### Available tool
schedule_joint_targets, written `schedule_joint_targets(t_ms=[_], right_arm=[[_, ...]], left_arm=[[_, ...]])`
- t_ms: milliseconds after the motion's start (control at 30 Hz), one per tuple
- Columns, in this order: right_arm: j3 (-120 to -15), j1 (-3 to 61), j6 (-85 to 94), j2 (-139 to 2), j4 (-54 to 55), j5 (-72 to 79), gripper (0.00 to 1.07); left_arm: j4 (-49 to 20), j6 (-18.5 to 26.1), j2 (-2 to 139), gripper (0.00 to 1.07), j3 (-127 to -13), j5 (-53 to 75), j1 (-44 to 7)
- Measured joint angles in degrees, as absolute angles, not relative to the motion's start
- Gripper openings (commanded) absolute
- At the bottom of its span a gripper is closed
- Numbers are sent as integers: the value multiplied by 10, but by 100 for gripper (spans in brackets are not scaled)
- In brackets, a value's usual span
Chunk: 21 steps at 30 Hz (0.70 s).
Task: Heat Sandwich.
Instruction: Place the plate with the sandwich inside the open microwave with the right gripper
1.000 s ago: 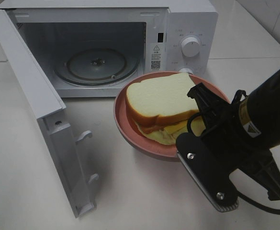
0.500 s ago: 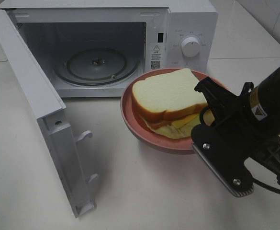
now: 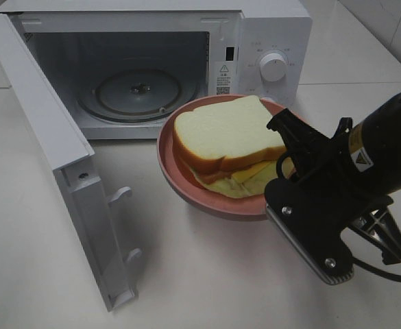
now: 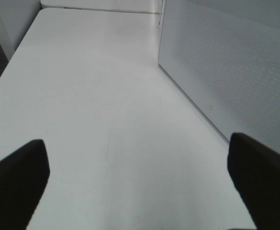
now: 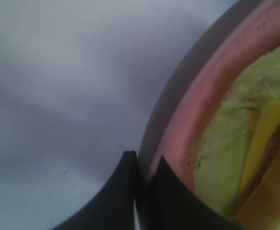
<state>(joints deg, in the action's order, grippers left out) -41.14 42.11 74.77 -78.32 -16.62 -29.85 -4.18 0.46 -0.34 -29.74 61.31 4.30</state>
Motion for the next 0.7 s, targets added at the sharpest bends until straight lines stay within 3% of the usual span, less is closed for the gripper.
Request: schedule_joint_targets(t_ms=[700], right_arm=[[-539,447,748,-904,-163,-299,0]], left_arm=[[-42,5,-3,96,-297,613,43]])
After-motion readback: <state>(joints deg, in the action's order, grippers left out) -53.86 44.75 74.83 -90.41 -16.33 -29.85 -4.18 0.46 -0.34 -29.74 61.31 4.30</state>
